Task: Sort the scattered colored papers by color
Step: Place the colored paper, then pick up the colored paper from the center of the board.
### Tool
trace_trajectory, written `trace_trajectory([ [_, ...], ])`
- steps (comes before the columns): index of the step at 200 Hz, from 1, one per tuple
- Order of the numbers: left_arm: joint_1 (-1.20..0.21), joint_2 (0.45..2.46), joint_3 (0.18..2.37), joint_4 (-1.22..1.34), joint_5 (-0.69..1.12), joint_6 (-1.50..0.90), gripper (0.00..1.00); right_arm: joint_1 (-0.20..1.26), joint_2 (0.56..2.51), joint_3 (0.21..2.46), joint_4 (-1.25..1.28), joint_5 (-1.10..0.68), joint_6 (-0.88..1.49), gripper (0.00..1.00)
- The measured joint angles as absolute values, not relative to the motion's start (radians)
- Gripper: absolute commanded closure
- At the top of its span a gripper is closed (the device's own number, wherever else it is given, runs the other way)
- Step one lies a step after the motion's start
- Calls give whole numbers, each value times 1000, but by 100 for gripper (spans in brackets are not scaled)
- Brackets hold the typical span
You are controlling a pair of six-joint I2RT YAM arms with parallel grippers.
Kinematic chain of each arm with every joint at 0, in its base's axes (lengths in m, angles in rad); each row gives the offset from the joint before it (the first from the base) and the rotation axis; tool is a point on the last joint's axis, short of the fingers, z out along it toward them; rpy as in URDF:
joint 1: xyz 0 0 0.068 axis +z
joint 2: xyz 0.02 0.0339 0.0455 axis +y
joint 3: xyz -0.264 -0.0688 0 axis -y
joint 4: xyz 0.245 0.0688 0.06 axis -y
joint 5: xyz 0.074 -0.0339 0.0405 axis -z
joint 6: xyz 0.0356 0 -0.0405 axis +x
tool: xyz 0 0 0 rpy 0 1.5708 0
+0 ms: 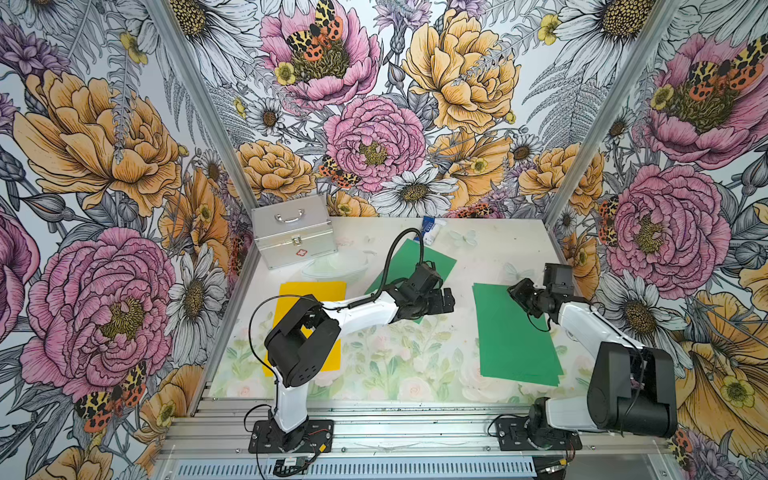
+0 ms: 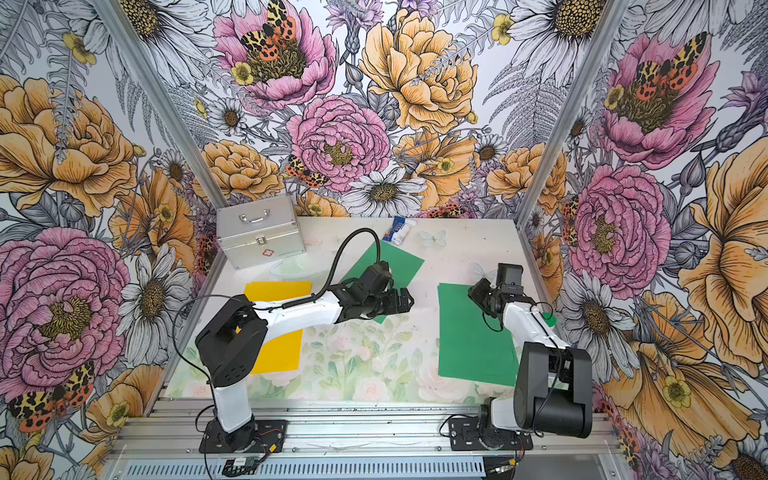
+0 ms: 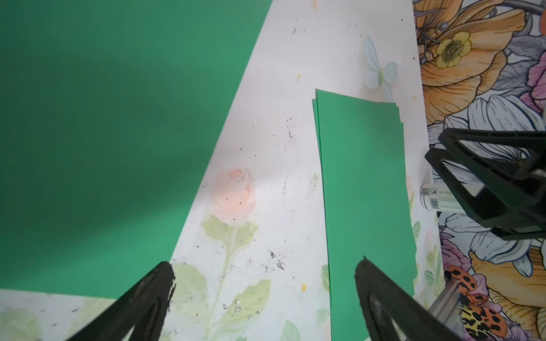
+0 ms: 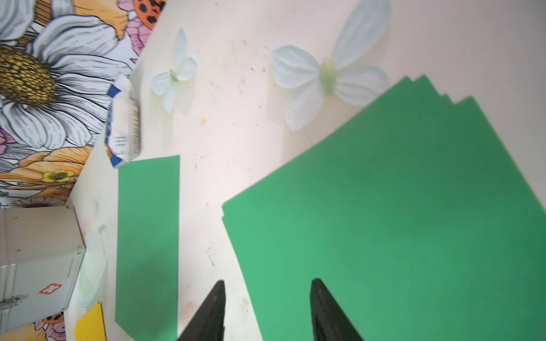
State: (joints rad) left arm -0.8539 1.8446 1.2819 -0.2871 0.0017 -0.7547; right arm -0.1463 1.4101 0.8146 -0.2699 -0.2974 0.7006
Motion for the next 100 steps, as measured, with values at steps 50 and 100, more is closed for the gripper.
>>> trace_trajectory([
  [50, -814, 1738, 1282, -403, -187, -694, 2, -68, 1597, 1007, -266, -302, 667, 7],
  [100, -608, 1711, 1198, -393, -134, -672, 2, -15, 1804, 1242, -270, -387, 633, 1],
])
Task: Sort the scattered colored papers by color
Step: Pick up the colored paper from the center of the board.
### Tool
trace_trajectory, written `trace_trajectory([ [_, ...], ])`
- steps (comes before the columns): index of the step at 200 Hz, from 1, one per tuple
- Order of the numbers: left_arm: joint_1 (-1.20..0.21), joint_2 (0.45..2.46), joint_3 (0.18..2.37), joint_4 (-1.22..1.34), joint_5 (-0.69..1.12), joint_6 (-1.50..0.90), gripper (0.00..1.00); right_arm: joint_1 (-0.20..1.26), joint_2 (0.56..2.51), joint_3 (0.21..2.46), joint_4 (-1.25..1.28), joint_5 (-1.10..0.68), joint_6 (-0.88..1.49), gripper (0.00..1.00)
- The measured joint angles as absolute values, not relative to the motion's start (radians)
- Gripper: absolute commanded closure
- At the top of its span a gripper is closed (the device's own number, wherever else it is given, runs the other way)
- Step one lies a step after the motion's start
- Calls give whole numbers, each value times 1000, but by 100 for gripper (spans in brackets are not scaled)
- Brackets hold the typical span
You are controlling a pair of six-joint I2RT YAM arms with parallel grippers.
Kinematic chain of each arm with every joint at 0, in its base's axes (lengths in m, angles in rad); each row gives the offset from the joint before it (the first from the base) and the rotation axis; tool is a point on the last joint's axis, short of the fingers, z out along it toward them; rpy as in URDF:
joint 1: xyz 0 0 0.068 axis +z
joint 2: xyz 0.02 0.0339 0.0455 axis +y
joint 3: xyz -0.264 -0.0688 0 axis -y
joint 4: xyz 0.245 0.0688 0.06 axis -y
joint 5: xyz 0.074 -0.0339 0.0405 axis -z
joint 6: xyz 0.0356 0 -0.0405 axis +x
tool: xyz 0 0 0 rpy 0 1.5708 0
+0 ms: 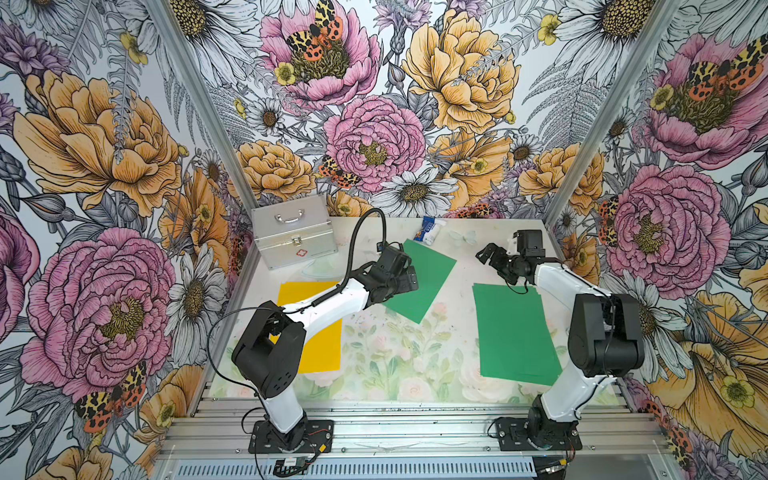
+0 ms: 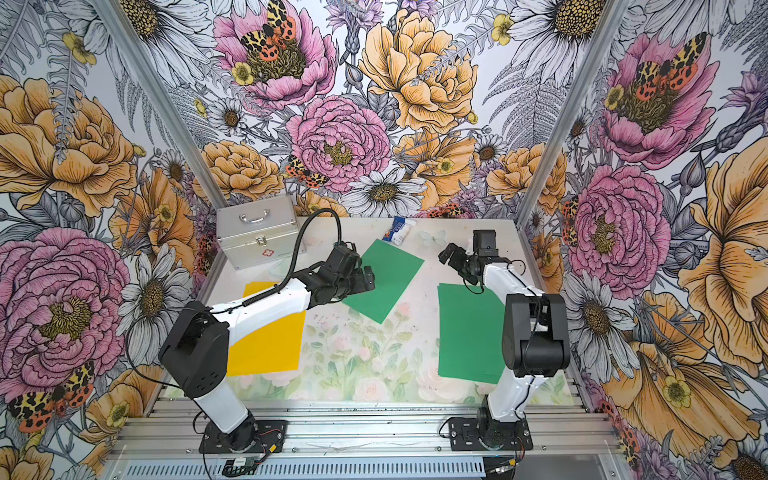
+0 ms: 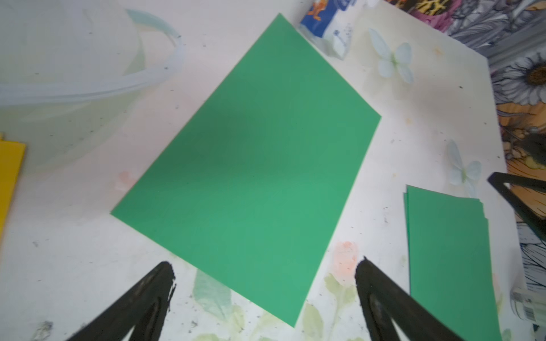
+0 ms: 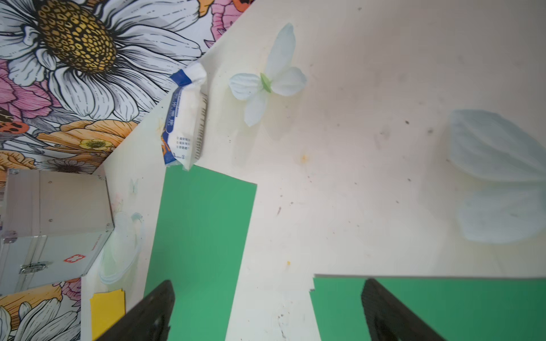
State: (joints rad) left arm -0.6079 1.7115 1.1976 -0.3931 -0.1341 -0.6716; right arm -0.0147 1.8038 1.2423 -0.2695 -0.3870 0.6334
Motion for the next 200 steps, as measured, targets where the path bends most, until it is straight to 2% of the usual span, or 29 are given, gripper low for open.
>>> trace_trajectory([
  [26, -517, 1699, 1113, -347, -48, -654, 2, 1, 1907, 1341, -257, -454, 622, 1],
  [52, -429, 1670, 1024, -210, 121, -674, 2, 10, 1974, 1386, -257, -488, 619, 1],
  [85, -335, 1667, 986, -102, 251, -709, 2, 12, 2056, 1455, -264, -537, 628, 6],
  [142, -298, 1727, 987, -19, 407, -750, 2, 12, 2174, 1545, -264, -595, 672, 10],
  [200, -281, 1773, 987, 5, 439, -776, 2, 13, 2240, 1598, -267, -623, 709, 13],
])
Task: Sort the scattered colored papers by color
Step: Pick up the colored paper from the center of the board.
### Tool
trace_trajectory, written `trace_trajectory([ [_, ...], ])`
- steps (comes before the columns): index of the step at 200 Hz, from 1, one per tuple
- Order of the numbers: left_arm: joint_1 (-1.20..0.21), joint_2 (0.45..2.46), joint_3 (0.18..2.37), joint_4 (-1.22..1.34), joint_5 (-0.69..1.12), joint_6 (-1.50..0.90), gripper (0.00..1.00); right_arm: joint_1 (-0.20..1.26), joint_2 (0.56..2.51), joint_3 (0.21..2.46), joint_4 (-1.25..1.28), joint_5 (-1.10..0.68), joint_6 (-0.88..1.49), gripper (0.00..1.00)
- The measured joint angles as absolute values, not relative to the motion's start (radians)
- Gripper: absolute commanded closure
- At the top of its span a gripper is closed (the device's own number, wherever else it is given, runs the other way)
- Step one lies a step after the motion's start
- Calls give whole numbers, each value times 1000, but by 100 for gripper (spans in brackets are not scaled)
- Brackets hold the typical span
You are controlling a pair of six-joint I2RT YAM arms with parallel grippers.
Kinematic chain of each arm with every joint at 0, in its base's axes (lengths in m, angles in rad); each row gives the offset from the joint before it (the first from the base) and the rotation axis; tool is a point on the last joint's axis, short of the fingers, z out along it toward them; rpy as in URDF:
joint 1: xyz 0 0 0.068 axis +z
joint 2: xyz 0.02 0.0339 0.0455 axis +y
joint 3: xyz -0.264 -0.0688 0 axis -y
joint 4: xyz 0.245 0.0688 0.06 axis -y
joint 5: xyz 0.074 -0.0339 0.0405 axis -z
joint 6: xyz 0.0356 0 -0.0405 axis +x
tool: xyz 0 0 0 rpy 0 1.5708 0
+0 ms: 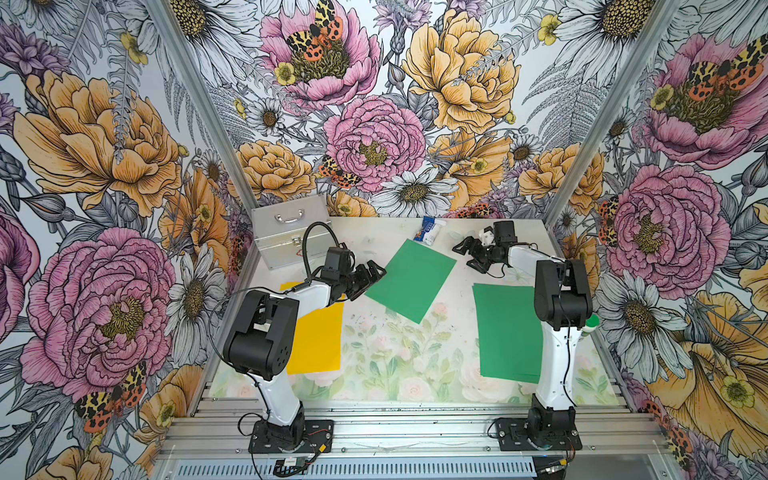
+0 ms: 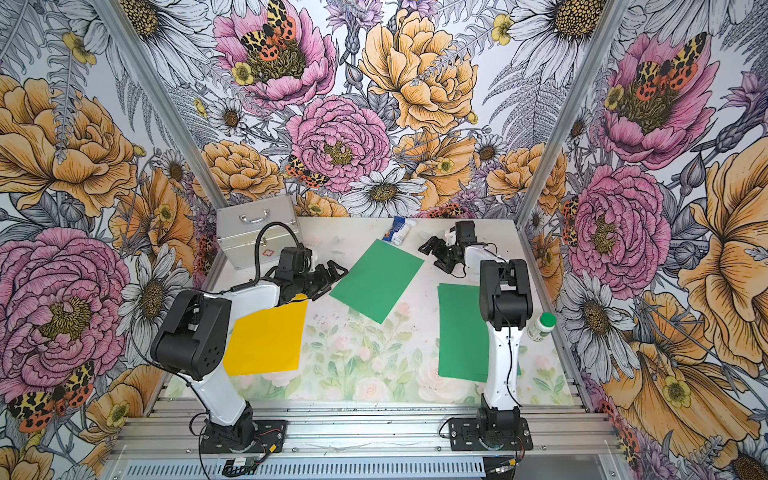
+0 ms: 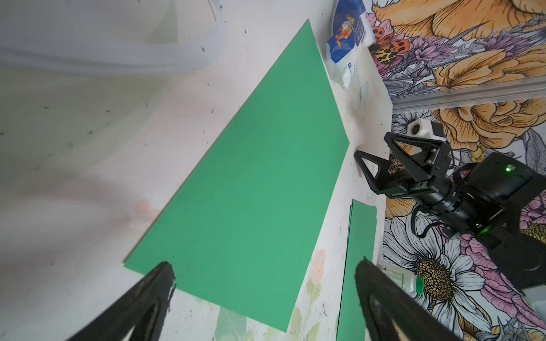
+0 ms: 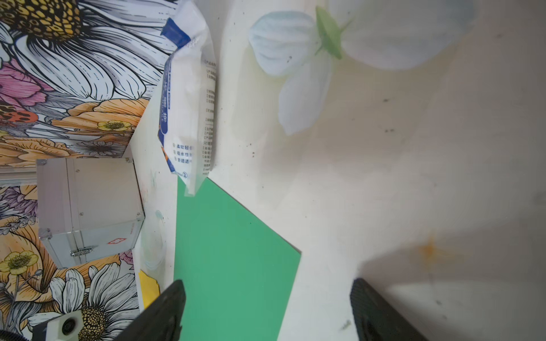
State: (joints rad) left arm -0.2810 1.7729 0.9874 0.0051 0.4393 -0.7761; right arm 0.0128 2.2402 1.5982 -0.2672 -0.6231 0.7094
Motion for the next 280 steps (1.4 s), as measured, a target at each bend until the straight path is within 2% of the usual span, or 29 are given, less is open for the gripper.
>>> trace_trajectory([
  [111, -277, 1776, 987, -44, 397, -756, 2, 73, 2320, 1743, -368, -630, 694, 16],
  [236, -272, 1861, 1006, 1, 394, -752, 2, 113, 2326, 1753, -395, -661, 661, 17],
  [260, -278, 1874, 1018, 11, 397, -752, 2, 130, 2327, 1753, -407, -677, 660, 24],
  [280, -284, 1884, 1026, 20, 397, -752, 2, 145, 2332, 1753, -419, -687, 658, 34],
])
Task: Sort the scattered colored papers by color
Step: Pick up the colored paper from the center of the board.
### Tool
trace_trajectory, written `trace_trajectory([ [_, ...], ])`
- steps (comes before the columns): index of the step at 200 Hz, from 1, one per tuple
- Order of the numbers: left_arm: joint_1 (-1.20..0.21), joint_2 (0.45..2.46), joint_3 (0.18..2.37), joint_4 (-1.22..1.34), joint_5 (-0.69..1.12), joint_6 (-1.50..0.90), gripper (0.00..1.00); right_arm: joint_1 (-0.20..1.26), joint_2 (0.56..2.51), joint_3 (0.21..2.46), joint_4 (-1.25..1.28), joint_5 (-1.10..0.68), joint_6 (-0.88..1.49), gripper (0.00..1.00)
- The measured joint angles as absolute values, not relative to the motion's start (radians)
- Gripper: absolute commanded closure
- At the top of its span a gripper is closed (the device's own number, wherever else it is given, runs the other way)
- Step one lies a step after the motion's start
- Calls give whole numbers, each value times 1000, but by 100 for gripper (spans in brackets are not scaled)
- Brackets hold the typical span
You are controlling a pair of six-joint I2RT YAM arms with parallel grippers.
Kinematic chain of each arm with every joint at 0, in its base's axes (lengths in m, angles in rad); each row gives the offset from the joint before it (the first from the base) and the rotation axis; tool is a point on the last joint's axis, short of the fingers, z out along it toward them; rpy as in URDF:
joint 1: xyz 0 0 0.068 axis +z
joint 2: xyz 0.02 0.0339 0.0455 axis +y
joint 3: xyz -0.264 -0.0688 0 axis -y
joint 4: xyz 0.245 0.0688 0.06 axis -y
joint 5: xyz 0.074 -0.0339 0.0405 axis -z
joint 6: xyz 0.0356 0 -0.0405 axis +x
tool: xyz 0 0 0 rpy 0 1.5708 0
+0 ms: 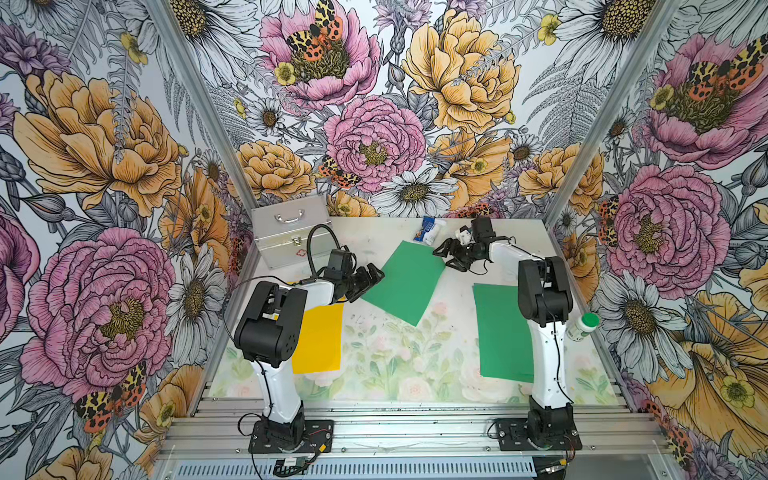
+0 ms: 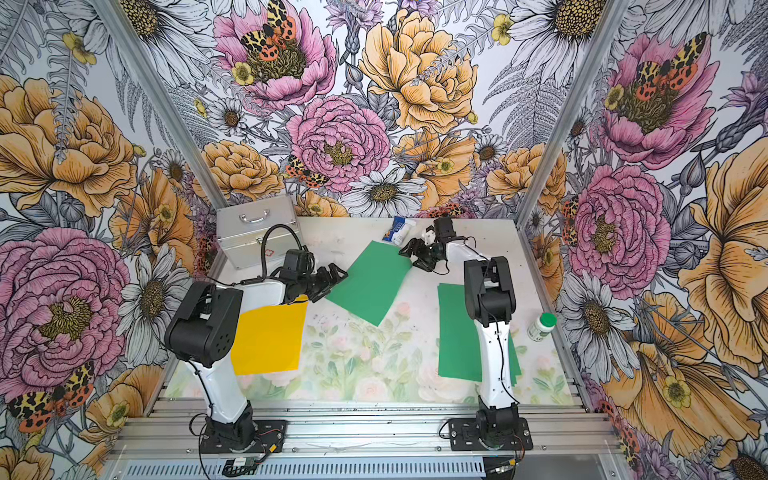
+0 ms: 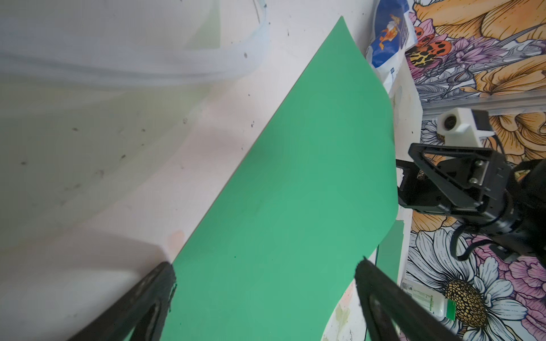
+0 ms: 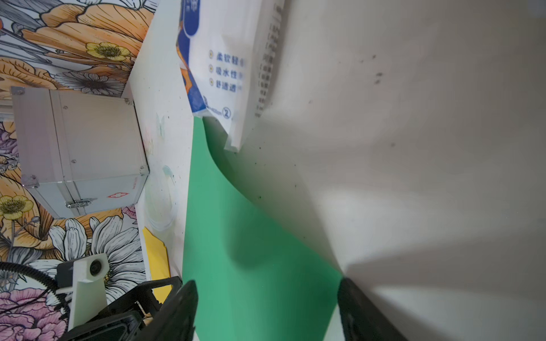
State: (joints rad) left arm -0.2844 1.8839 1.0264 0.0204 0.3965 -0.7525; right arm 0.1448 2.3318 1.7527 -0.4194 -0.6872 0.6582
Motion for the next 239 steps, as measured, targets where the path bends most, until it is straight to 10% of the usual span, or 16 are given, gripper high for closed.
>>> trace_trajectory([
  [120, -301, 1906, 1042, 51, 399, -752, 2, 185, 2316, 1752, -475, -737, 659, 88],
  [239, -285, 1876, 1081, -67, 429, -670, 2, 194, 2134, 1653, -511, -857, 476, 88],
])
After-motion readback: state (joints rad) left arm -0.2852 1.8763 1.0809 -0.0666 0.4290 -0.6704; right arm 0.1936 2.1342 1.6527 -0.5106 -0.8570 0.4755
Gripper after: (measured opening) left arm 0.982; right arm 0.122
